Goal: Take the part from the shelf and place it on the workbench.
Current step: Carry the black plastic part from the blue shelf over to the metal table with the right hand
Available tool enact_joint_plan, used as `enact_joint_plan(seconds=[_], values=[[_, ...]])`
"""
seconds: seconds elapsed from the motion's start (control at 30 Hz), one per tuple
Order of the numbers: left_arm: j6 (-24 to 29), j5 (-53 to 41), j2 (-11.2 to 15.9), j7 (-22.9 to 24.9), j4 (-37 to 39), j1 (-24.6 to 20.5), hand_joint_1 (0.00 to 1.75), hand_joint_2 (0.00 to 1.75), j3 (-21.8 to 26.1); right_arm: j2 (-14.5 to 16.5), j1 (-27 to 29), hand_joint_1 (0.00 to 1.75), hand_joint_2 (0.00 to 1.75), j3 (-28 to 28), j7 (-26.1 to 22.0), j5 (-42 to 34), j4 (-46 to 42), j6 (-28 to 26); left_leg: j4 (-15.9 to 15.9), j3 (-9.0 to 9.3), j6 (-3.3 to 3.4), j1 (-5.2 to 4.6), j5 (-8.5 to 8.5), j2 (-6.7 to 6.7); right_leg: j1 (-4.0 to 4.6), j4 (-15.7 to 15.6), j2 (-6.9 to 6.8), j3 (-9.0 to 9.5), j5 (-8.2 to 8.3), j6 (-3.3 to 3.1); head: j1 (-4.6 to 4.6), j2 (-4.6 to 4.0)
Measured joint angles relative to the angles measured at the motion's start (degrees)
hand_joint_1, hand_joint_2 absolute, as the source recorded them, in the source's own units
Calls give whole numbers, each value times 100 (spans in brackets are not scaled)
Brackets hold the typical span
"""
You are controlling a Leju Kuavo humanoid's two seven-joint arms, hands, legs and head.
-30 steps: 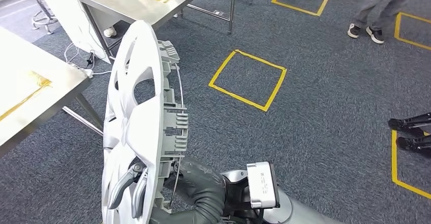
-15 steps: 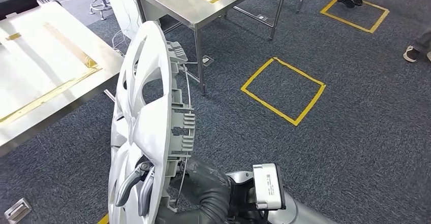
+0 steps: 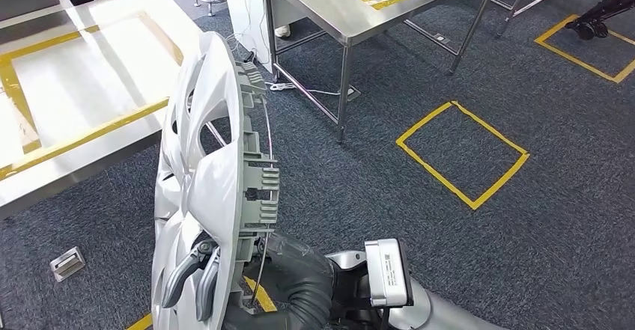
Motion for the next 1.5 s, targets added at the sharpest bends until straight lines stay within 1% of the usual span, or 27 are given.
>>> enact_joint_plan(seconds=[0.07,0.1,0.13,0.17,0.2,0.23,0.27,0.33,0.37,0.4,0.43,0.47,0.5,0.53,0.6,0.63,0.67,0.7,0.73,0.8,0.83,0.87,0.97,1.0,1.07,1.37,1.5], values=[[-2,-1,-9,-4,0,-10,0,175,-1,-1,-1,175,175,-5,-2,0,-1,-1,-9,4,67,20,13,-110,-29,489,339,-219,-286,32,42,0],[-3,-1,-13,-4,0,-15,0,175,-1,-5,4,175,175,-5,-3,0,-1,-1,-9,3,88,18,14,-169,-31,883,473,-414,-456,30,67,0],[-7,-2,-18,-7,0,-18,0,175,-2,-13,9,175,175,-3,-3,0,1,-2,-9,3,104,11,14,-235,-26,1273,541,-617,-588,23,89,0],[-14,-2,-22,-9,0,-22,0,175,-2,-20,14,175,175,1,-3,0,1,-3,-9,5,112,0,14,-307,-18,1523,565,-764,-626,9,100,0],[-21,-3,-26,-13,0,-26,0,175,-3,-26,16,175,175,3,-2,1,2,-4,-9,11,115,-12,14,-387,-7,1567,578,-819,-549,-18,105,0],[-29,-3,-31,-15,0,-34,0,175,-3,-29,16,175,175,5,-2,1,2,-6,-9,19,116,-21,14,-468,8,1380,608,-767,-368,-60,107,0],[-39,-3,-36,-16,0,-42,0,175,-2,-30,14,175,175,5,-2,1,2,-7,-9,28,115,-27,13,-549,25,1013,686,-632,-122,-114,109,0],[-59,-5,-59,-15,-3,-59,0,175,-2,-30,10,175,175,3,-2,1,2,-8,-7,13,97,-13,12,-687,40,278,995,-342,224,-228,86,0],[-67,-5,-68,-14,-4,-66,0,175,-3,-29,7,175,175,3,-1,1,2,-8,-7,-11,72,9,17,-748,52,59,1105,-254,285,-253,88,0],[-71,-6,-73,-13,-5,-72,0,175,-3,-29,4,175,175,4,0,1,2,-8,-12,-39,38,37,25,-810,60,-25,1152,-219,275,-260,93,0],[-72,-7,-69,-13,-4,-79,0,175,-3,-27,2,175,175,3,2,0,2,-9,-23,-58,-2,54,36,-885,72,-76,1098,-201,277,-248,108,0],[-75,-7,-66,-11,-4,-82,0,175,-3,-23,0,175,175,-2,4,0,2,-11,-28,-73,-35,65,35,-904,66,-126,1014,-168,277,-234,129,0],[-74,-5,-62,-4,-3,-81,0,175,-3,-17,0,175,175,-8,3,0,2,-13,1,-90,-68,55,3,-819,53,-183,931,-126,282,-230,120,0],[-70,-7,-57,1,-2,-77,0,175,-3,-11,-3,175,175,-14,1,0,2,-14,113,-137,-101,38,-78,-675,36,-238,840,-77,286,-228,103,0],[-49,-11,-46,8,0,-80,0,175,-3,-5,-2,175,175,-16,-4,1,1,-14,656,-362,-164,21,-369,-345,22,-287,657,2,268,-237,53,0],[-37,-15,-40,3,1,-91,0,175,-3,-6,0,175,175,-15,-4,1,2,-14,1009,-513,-194,28,-515,-284,21,-282,560,21,248,-240,38,0],[-27,-17,-34,-1,2,-103,0,175,-3,-8,7,175,175,-12,-2,1,4,-14,1274,-621,-222,38,-590,-258,20,-273,463,35,226,-238,28,0],[-20,-18,-28,-3,2,-108,0,175,-3,-9,12,175,175,-8,0,1,7,-14,1368,-652,-247,48,-566,-240,18,-260,376,45,203,-229,21,0],[-15,-17,-20,-2,3,-103,0,175,-3,-9,14,175,175,-5,2,1,9,-14,1246,-583,-266,59,-442,-219,13,-240,307,53,179,-215,16,0],[-9,-10,-7,9,4,-63,0,175,-4,-9,10,175,175,-3,3,1,11,-14,596,-256,-285,71,-96,-146,1,-177,224,58,122,-163,7,0],[-8,-9,-3,11,6,-39,0,175,-4,-9,8,175,175,-4,2,1,11,-14,296,-102,-270,61,1,-109,6,-134,196,46,96,-133,-7,0],[-7,-11,-3,10,7,-19,0,175,-4,-9,6,175,175,-7,0,-1,11,-13,99,-8,-228,53,34,-80,19,-93,180,22,72,-105,-16,0],[-5,-17,-8,-3,9,-4,0,175,-4,-14,9,175,175,-10,-6,-7,13,-10,-11,16,-115,37,1,-64,54,-42,167,-35,73,-151,17,0],[-5,-15,-9,-7,9,-4,0,175,-4,-16,10,175,175,-10,-6,-8,13,-9,-10,13,-110,32,-1,-65,53,-52,169,-31,87,-178,35,0],[-6,-8,-10,-9,9,-4,0,175,-4,-17,9,175,175,-10,-7,-8,13,-8,-11,15,-87,20,-5,-66,48,-80,170,-17,103,-180,47,0],[-7,-4,-10,-10,9,-5,0,175,-3,-17,9,175,175,-13,-7,-8,12,-11,-10,14,-25,0,-6,-65,28,-145,170,9,138,-30,51,0],[-8,-9,-10,-8,9,-5,0,175,-5,-17,9,175,175,-13,-7,-5,13,-14,-10,19,-25,2,-4,-65,29,-145,170,8,139,-21,50,0]])
